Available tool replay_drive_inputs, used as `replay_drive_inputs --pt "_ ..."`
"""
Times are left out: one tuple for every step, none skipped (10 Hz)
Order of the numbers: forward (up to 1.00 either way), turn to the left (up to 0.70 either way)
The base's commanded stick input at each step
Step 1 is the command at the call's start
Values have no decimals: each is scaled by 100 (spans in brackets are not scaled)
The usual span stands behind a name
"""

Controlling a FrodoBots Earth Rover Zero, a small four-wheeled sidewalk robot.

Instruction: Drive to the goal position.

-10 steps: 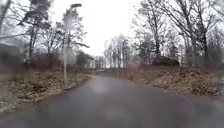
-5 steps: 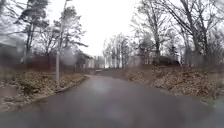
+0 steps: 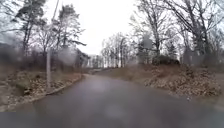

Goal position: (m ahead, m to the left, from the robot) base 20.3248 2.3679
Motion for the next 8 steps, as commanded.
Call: replay_drive_inputs --pt "100 26" --pt "100 5" --pt "100 0" --pt "100 0" --pt "100 0" --pt "100 0" --pt "100 0" --pt "100 0"
